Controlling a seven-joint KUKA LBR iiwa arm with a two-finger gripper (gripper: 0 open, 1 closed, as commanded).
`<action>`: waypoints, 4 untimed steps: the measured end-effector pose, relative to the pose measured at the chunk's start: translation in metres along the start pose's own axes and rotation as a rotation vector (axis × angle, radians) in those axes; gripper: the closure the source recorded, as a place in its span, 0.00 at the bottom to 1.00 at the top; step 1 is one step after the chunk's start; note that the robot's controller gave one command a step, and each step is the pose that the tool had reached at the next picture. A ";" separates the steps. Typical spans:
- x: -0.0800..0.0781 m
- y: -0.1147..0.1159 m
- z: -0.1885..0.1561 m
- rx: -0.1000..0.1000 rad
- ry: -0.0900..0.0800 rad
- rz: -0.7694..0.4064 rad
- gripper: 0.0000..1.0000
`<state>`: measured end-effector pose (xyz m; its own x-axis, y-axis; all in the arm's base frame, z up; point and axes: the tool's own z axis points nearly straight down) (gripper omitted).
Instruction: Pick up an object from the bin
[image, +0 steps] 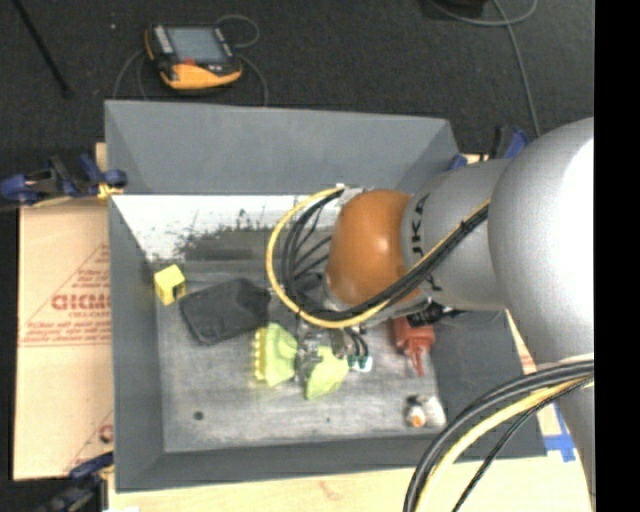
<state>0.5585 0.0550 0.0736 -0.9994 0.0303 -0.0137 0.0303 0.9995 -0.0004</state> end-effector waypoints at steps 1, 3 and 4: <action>0.000 0.000 0.000 0.000 0.000 0.000 1.00; 0.003 -0.001 -0.024 0.001 0.019 0.002 1.00; 0.001 -0.001 -0.046 0.000 0.012 0.002 1.00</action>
Offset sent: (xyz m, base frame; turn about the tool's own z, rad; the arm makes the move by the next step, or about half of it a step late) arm 0.0002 0.0000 0.0679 0.0000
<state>0.5570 0.0545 0.1196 -0.9995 0.0326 -0.0016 0.0326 0.9995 -0.0003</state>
